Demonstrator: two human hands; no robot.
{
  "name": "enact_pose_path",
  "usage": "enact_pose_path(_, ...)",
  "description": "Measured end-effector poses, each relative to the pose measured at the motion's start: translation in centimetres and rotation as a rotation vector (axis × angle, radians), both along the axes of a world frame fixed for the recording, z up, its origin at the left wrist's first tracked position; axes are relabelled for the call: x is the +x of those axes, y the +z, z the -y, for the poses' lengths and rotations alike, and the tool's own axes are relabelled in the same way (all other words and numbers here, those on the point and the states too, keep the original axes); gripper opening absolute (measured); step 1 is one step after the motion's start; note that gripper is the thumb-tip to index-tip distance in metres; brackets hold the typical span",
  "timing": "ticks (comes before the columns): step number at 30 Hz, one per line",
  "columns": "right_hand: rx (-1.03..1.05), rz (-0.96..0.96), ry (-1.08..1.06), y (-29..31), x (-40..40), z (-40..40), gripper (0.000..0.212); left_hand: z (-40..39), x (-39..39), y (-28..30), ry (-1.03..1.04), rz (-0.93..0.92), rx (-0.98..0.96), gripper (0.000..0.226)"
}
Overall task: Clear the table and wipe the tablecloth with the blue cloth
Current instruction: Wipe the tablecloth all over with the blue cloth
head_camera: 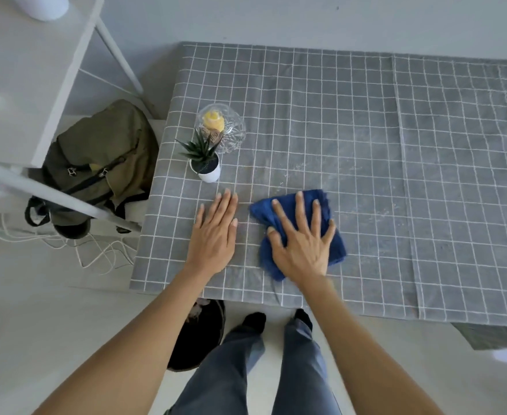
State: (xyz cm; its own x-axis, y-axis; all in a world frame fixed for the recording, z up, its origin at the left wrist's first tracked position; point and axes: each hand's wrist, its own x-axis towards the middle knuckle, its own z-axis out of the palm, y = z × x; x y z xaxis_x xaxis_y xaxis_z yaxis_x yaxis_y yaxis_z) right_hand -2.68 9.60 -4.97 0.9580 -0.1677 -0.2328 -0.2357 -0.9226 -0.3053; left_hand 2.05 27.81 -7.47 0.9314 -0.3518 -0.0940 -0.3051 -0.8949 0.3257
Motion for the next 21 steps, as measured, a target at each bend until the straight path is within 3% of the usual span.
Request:
enact_pose_path(7, -0.012, 0.037, 0.035, -0.9, -1.8, -2.8, 0.056, -1.4, -0.5, 0.1, 0.069, 0.045, 0.039, 0.055)
enact_pose_path(16, -0.057, -0.044, -0.238, -0.9, -2.0, -0.1, 0.059, -1.7, -0.5, -0.1, 0.095, 0.063, 0.036, 0.053)
enact_pose_path(21, -0.03, -0.013, -0.122, -0.4, -2.6, -3.7, 0.057, -1.5, -0.5, -0.2, 0.106, 0.063, 0.054, 0.054)
